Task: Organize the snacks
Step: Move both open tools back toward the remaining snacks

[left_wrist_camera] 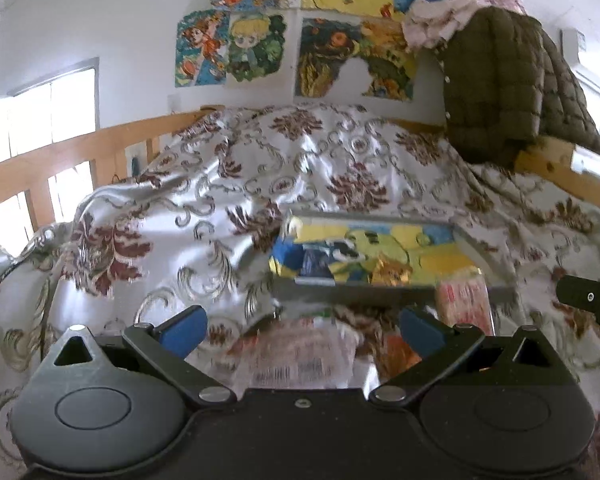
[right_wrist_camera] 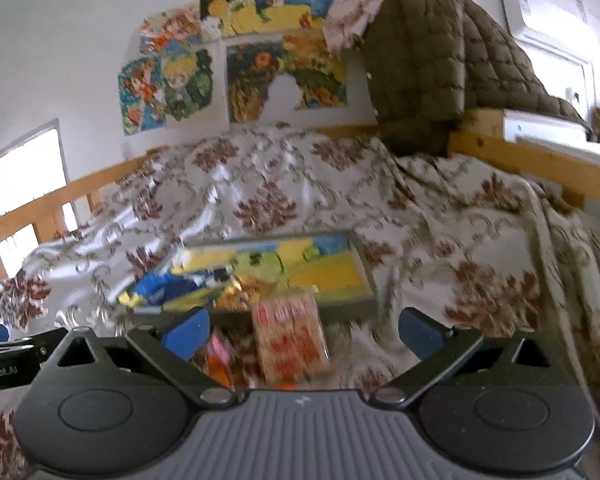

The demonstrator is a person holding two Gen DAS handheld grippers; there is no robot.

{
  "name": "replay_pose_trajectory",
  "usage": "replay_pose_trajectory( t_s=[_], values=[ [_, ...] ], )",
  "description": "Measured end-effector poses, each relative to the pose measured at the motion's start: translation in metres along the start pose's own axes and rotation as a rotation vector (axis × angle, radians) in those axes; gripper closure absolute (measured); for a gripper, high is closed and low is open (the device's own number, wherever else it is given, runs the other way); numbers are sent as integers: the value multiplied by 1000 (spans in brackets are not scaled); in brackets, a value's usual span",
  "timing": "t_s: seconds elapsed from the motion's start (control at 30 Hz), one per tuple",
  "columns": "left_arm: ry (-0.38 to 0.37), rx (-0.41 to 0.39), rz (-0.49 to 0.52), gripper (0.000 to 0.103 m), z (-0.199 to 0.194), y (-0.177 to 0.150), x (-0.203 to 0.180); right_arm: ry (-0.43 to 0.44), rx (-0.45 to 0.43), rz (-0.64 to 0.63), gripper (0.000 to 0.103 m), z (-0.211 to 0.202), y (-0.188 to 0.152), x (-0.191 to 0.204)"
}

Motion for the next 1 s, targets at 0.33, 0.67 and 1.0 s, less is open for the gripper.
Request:
replay_pose_trajectory(
  t_s=[0.33, 0.67, 1.0],
  values=[
    [-39, 105, 130, 1, -12, -27, -23, -115, 139, 15, 0, -20, -25, -10],
    [-18, 204, 151, 1, -18, -50, -17, -146, 246, -117, 0, -22, -51, 9],
    [37, 244, 128, 1, -21, -53, -5, -129, 294, -186, 0, -22, -63, 22]
  ],
)
Point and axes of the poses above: each gripper's, at about its wrist camera, not at the fingertips, and z roughly the way its jaws point, x to its left, y to its top, the point moved 6 cm from there along z, roughly the way its jaws point, and after that the axes turned 9 degrees about z, right-handed, at the moved point
